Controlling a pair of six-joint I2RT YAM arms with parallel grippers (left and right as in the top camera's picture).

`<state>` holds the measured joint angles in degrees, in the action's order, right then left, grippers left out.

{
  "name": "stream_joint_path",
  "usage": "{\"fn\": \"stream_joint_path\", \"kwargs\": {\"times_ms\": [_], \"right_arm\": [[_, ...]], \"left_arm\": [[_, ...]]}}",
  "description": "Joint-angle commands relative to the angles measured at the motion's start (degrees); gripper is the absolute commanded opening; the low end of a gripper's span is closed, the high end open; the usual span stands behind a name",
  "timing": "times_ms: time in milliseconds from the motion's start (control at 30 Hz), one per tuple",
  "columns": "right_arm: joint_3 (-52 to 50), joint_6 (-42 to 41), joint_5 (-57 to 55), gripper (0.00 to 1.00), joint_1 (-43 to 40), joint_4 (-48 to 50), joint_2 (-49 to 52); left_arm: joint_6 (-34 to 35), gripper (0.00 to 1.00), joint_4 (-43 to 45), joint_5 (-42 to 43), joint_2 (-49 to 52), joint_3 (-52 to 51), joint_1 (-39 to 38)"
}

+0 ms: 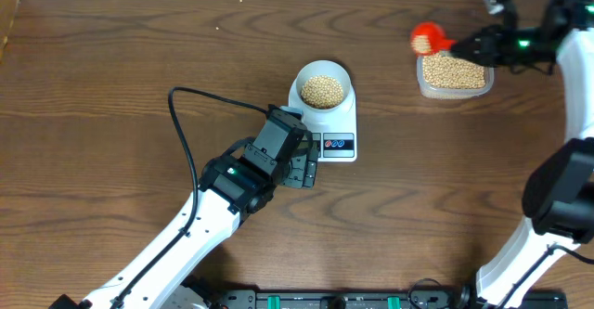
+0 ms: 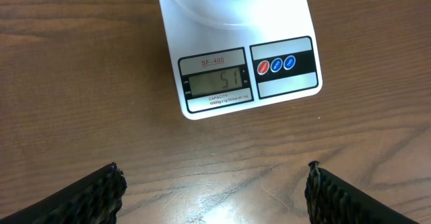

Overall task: Scoop item into bowl and weigh 50g on scale
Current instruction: 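Move the scoop right with the right gripper back over the soybean tub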

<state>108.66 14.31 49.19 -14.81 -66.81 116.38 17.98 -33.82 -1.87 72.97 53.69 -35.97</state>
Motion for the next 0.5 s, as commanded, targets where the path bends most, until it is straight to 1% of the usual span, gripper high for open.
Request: {"fn": "stream_joint_path", "kwargs": {"times_ms": [0, 233, 333, 467], "right_arm": [[0.5, 1.2, -1.6, 0.01, -2.9, -0.7, -1.7], [0.5, 1.2, -7.0, 0.01, -7.7, -2.0, -1.7], [0.5, 1.2, -8.7, 0.01, -8.0, -2.0, -1.7], [0.5, 1.1, -14.6, 0.01, -7.3, -2.0, -1.7]], "left_arm": [[-0.3, 0.88, 0.1, -0.5, 0.0, 0.0, 0.2], [-0.3, 0.88, 0.1, -0.5, 0.0, 0.0, 0.2], [-0.3, 0.88, 0.1, -0.5, 0.0, 0.0, 0.2], [-0.3, 0.88, 0.1, -0.5, 0.0, 0.0, 0.2]]}}
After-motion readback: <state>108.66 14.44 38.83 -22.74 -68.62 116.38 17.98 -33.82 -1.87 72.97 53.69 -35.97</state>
